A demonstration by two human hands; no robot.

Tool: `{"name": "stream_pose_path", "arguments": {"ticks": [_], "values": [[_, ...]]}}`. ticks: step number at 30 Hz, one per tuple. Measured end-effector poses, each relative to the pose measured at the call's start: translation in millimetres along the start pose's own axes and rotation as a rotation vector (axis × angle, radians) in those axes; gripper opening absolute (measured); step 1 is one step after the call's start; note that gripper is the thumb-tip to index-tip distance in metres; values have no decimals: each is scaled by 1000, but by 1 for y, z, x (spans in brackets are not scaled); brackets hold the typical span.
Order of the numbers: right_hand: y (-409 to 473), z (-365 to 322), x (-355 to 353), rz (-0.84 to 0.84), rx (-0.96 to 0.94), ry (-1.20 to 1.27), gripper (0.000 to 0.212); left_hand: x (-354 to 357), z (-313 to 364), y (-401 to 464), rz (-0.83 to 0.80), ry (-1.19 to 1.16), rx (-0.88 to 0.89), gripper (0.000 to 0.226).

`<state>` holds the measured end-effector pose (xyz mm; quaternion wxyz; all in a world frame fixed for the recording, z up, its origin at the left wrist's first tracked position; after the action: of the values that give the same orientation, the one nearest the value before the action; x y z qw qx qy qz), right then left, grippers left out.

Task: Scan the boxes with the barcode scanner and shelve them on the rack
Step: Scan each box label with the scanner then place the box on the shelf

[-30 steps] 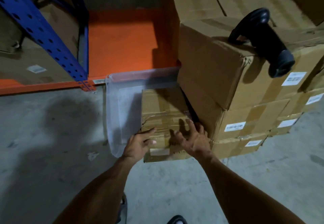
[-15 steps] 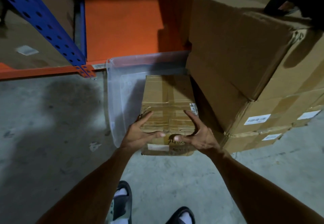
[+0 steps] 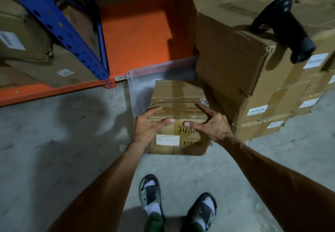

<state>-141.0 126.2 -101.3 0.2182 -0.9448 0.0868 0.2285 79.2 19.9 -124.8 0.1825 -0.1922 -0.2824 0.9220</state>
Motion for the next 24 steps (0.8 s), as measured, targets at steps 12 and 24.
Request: {"name": "stream_pose_path", "arguments": {"ticks": [12,24], "values": [[-137,-213,-105,151,-160,37,122,-80,190,-195,78,-10,181,65],[-278,-382,-242,312,-502,-20,106,-110,366,-393,205,-52,535,71]]}}
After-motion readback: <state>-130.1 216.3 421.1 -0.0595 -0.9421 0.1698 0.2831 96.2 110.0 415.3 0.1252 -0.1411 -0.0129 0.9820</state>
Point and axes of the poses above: each hand's wrist, its own y-axis towards the middle knuckle, its own x-axis out of the palm, z = x × y, the point moved 5 cm from there along y, towards the middle knuckle, and after that the axes turned 11 degrees about -x, right-handed, at the moved point
